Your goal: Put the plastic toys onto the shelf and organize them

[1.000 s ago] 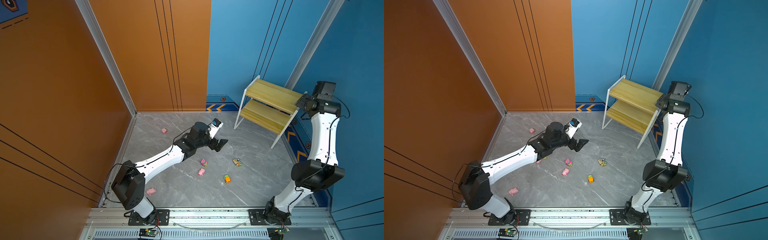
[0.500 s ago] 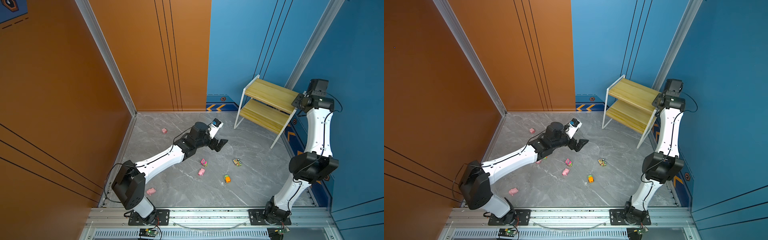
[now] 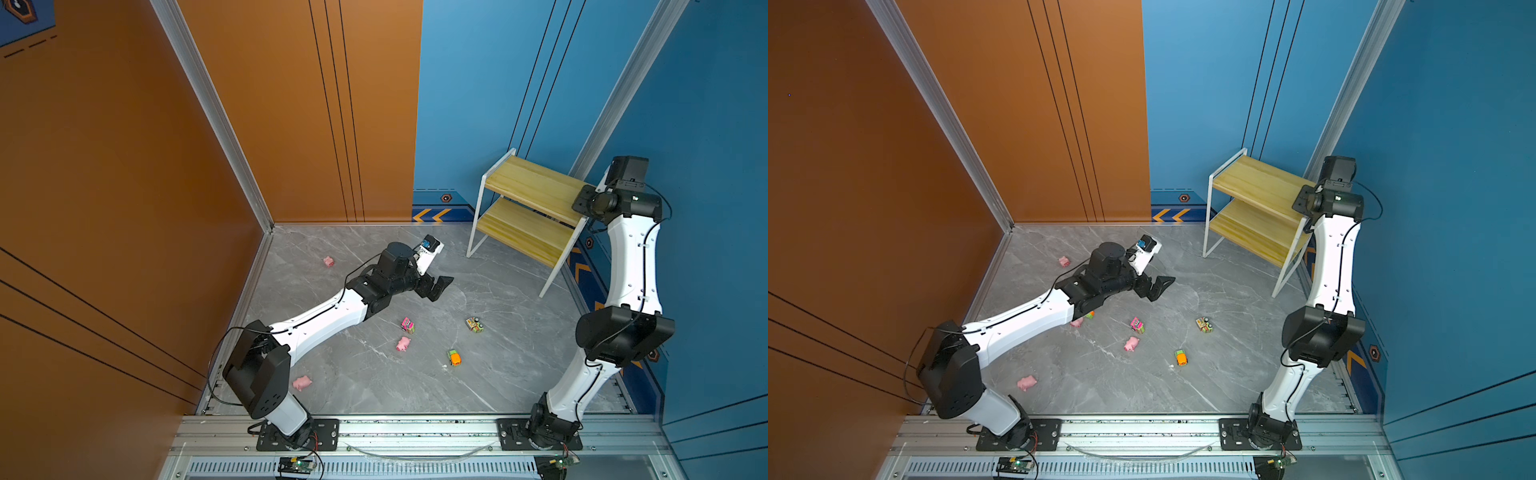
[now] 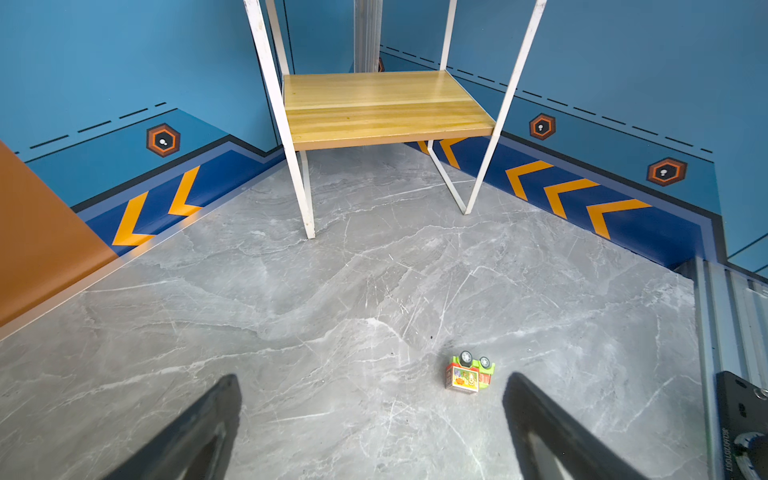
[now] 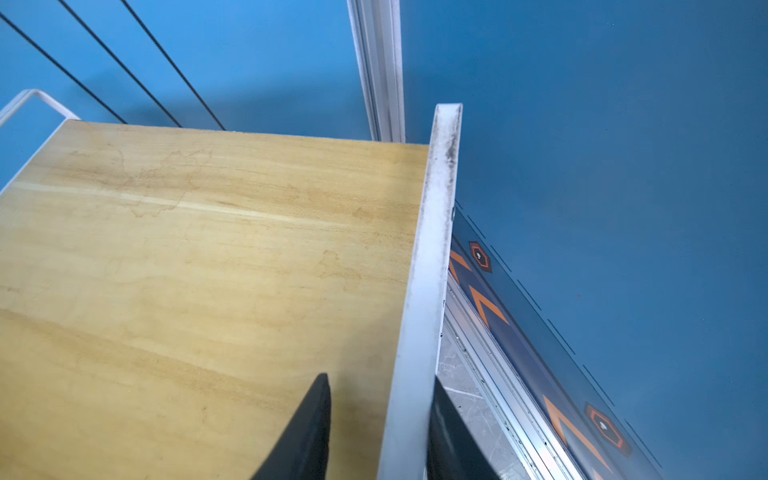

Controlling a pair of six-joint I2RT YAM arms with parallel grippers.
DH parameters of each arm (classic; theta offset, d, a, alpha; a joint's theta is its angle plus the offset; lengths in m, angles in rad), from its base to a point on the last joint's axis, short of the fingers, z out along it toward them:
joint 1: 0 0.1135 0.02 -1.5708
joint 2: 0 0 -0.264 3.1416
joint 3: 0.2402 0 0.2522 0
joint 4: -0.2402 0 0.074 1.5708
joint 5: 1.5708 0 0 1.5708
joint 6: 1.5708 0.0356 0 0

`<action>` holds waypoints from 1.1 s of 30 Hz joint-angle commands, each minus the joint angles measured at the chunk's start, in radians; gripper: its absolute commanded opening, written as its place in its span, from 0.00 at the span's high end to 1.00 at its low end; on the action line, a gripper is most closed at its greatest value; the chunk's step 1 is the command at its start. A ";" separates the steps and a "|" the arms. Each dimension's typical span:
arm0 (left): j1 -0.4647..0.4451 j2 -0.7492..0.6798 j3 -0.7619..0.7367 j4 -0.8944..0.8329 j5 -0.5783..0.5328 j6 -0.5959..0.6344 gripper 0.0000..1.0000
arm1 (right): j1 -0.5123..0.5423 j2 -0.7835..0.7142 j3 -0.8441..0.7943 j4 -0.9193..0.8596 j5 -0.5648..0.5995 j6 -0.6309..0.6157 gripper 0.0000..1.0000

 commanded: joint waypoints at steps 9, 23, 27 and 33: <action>0.100 -0.040 -0.008 -0.023 0.003 -0.026 0.01 | 0.115 -0.046 0.022 -0.030 -0.213 -0.034 0.66; 0.212 -0.065 -0.026 -0.037 -0.005 -0.045 0.01 | 0.240 -0.102 0.001 -0.041 -0.282 -0.057 0.71; 0.234 -0.069 -0.025 -0.044 -0.021 -0.052 0.01 | 0.270 -0.099 0.004 -0.041 -0.303 -0.060 0.71; 0.271 -0.077 -0.017 -0.081 -0.044 -0.051 0.02 | 0.322 -0.063 0.034 -0.046 -0.330 -0.064 0.71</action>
